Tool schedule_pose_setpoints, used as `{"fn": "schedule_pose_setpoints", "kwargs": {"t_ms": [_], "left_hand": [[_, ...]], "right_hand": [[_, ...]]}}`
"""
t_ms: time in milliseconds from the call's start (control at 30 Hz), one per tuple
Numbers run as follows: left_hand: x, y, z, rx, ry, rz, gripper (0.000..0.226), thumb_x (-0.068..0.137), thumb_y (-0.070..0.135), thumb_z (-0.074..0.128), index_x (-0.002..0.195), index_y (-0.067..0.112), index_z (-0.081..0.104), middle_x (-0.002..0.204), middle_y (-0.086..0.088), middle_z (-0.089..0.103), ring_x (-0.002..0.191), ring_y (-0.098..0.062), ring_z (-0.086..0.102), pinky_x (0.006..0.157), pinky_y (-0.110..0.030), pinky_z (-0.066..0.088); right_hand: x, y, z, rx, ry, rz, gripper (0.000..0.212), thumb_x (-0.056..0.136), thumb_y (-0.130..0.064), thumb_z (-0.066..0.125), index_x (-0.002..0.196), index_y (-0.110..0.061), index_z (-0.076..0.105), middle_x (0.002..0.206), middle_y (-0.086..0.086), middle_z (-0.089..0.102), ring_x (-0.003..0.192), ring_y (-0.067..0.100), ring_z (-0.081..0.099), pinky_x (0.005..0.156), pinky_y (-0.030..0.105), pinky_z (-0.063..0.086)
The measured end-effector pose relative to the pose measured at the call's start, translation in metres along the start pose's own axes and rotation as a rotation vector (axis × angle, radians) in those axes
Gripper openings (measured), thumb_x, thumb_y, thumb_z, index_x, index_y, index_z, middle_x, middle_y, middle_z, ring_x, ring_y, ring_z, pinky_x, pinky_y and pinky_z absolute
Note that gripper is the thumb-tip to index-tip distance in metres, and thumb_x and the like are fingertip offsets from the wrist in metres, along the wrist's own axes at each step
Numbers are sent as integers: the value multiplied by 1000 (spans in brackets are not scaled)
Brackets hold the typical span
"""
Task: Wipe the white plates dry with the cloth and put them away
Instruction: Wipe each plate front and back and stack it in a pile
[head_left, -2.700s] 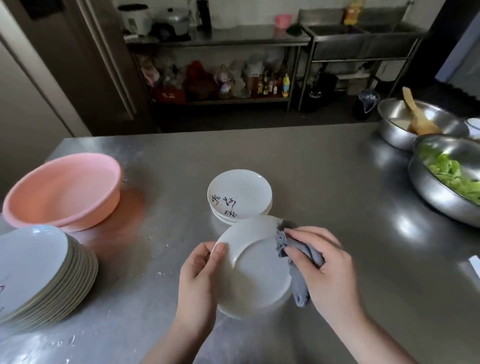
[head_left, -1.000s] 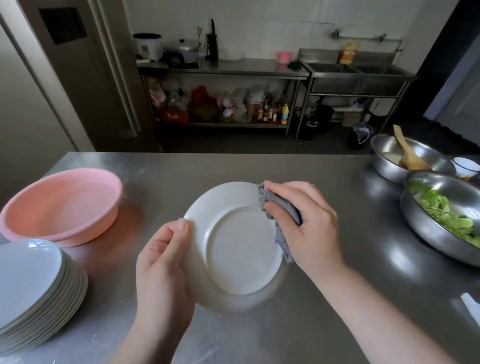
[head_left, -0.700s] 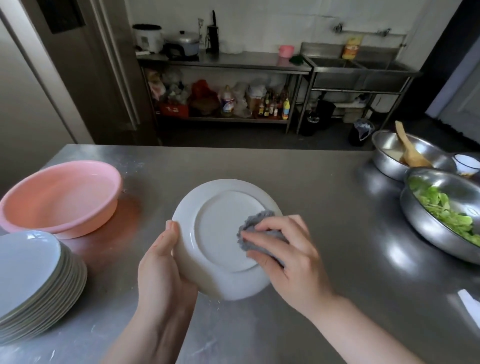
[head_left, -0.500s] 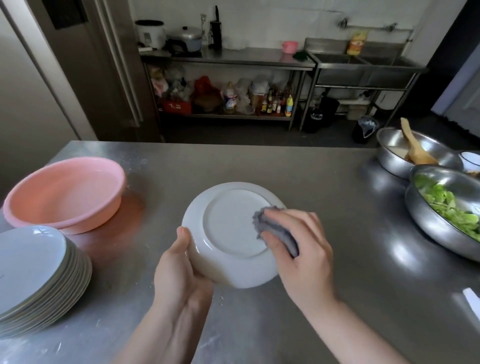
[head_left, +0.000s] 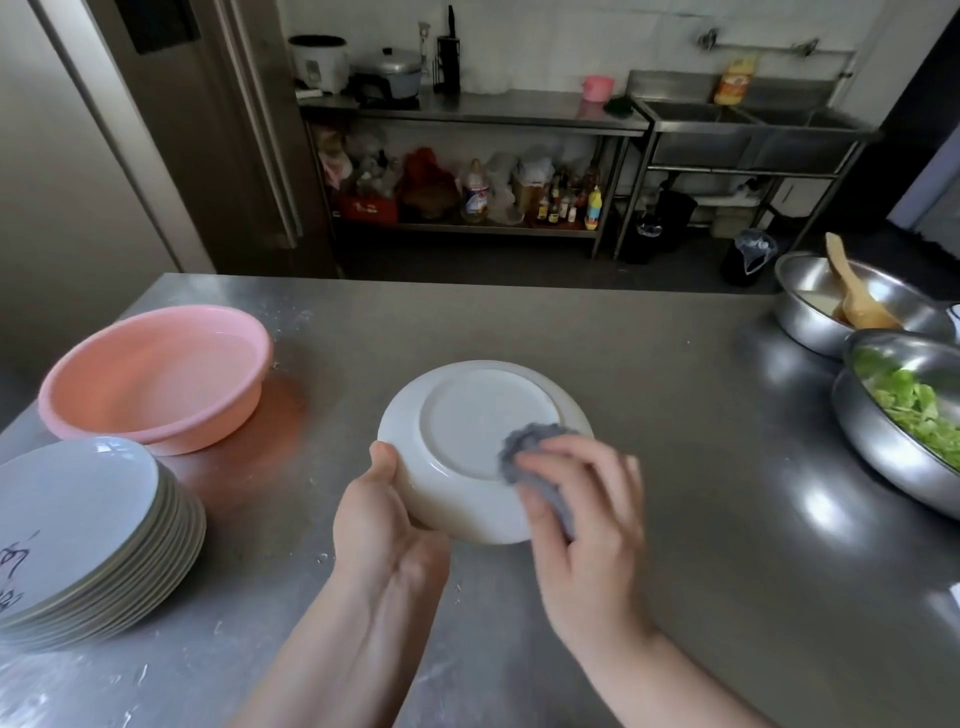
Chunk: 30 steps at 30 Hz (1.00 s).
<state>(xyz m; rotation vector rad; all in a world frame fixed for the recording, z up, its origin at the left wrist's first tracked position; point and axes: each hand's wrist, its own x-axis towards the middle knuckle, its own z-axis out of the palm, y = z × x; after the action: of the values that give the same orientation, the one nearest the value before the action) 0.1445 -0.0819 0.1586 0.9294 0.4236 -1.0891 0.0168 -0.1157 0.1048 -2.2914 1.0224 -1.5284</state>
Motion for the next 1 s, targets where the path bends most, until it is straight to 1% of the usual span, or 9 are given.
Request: {"fn": "schedule_pose_setpoints", "kwargs": {"t_ms": [133, 267, 400, 467, 533, 600, 867, 933, 1000], "left_hand": [[-7, 0, -3, 38, -113, -87, 44, 100, 38, 49, 103, -5, 58, 81, -23, 72, 74, -35, 70, 56, -43, 51], [-12, -3, -4, 21, -196, -6, 45, 102, 36, 45, 95, -6, 60, 72, -20, 73, 62, -31, 73, 53, -35, 56], [-11, 0, -3, 44, -205, -76, 52, 101, 38, 48, 95, -12, 60, 74, -25, 71, 60, -33, 72, 41, -33, 54], [-4, 9, -1, 58, -164, -88, 46, 101, 36, 47, 98, -8, 60, 74, -23, 72, 61, -33, 72, 45, -34, 55], [4, 16, -1, 32, -106, -39, 35, 101, 31, 49, 94, -1, 61, 68, -14, 73, 68, -28, 71, 66, -43, 56], [9, 20, -2, 19, -87, 24, 26, 100, 25, 52, 89, 5, 64, 67, -5, 74, 67, -18, 71, 80, -44, 53], [6, 1, -13, 300, -310, 257, 25, 98, 26, 51, 95, 6, 67, 92, -1, 73, 85, -14, 68, 77, -31, 49], [2, -7, -13, 382, -356, 316, 19, 96, 26, 54, 92, 12, 66, 85, -2, 68, 78, -13, 62, 69, -28, 46], [-2, -11, -12, 424, -401, 358, 23, 94, 22, 56, 72, 18, 62, 74, 2, 64, 66, -9, 59, 55, -19, 45]], "right_hand": [[-6, -10, 6, 62, -164, -166, 20, 95, -32, 58, 96, -16, 71, 105, -4, 59, 91, 19, 53, 83, 31, 45], [4, -11, 8, 118, -167, -116, 11, 87, -22, 68, 91, -12, 72, 98, -1, 60, 93, 18, 55, 83, 31, 46], [12, -16, 15, 132, -209, -205, 9, 86, -17, 69, 94, -14, 73, 100, -2, 61, 91, 18, 54, 81, 32, 47], [14, -12, 12, 117, -195, -273, 10, 86, -13, 70, 95, -15, 73, 103, -4, 61, 90, 18, 54, 83, 30, 46], [13, -3, 5, 104, -120, -280, 9, 85, -12, 71, 93, -14, 74, 102, -2, 63, 90, 19, 55, 84, 29, 46], [15, 10, -4, 95, -17, -204, 8, 85, -12, 71, 92, -11, 74, 101, 0, 64, 92, 18, 56, 86, 28, 44], [53, 36, -15, 222, 69, 365, 12, 85, -14, 65, 92, -21, 69, 96, -9, 62, 97, 9, 60, 85, 24, 46], [63, 30, -11, 210, 74, 361, 12, 84, -12, 66, 91, -21, 70, 96, -8, 63, 97, 10, 60, 86, 24, 45], [68, 19, -3, 191, 37, 252, 11, 84, -12, 66, 91, -17, 72, 98, -5, 63, 99, 14, 58, 88, 21, 43]]}}
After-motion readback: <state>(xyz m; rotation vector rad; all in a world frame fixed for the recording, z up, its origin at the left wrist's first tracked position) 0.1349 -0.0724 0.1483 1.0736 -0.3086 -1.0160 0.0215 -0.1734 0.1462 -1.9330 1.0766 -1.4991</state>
